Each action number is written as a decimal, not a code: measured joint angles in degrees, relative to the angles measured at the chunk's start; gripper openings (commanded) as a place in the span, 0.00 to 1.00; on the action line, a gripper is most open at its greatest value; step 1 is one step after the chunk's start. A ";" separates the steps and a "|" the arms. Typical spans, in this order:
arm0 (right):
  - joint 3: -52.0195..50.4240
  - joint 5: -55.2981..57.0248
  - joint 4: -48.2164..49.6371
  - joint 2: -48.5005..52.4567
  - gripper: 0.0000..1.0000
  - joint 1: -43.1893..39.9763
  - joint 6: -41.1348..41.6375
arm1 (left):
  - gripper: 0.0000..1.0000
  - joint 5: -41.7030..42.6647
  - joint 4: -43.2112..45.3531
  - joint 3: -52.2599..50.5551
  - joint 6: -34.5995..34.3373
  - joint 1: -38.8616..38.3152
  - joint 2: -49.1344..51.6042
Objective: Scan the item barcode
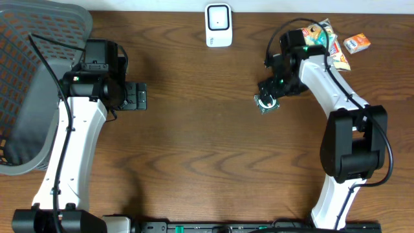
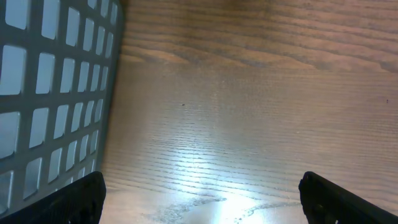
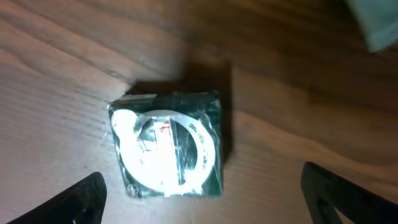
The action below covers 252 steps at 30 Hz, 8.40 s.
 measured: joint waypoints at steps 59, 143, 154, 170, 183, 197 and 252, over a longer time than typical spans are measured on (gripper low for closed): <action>-2.62 -36.65 10.73 -0.37 0.55 3.06 3.13 | 0.98 -0.02 -0.02 0.00 0.00 0.00 0.00; -4.44 -3.87 9.38 -0.37 0.66 11.87 -3.28 | 0.97 0.00 0.00 -0.02 0.00 0.00 0.00; -4.44 -3.80 9.31 -0.37 0.41 11.85 4.63 | 0.98 0.00 0.00 0.00 0.00 0.00 0.00; -2.80 -19.69 7.74 -1.18 0.01 14.08 6.54 | 0.98 0.00 0.00 0.00 0.00 0.00 0.00; -3.23 -9.46 6.71 -1.14 0.01 19.87 9.55 | 0.98 0.00 0.00 0.00 0.00 0.00 0.00; -4.76 -3.52 6.19 -0.37 0.01 18.10 13.77 | 0.98 0.00 0.00 0.00 0.00 0.00 0.00; 0.94 23.23 6.99 0.66 0.37 18.78 20.04 | 0.98 0.00 0.00 0.00 0.00 0.00 0.00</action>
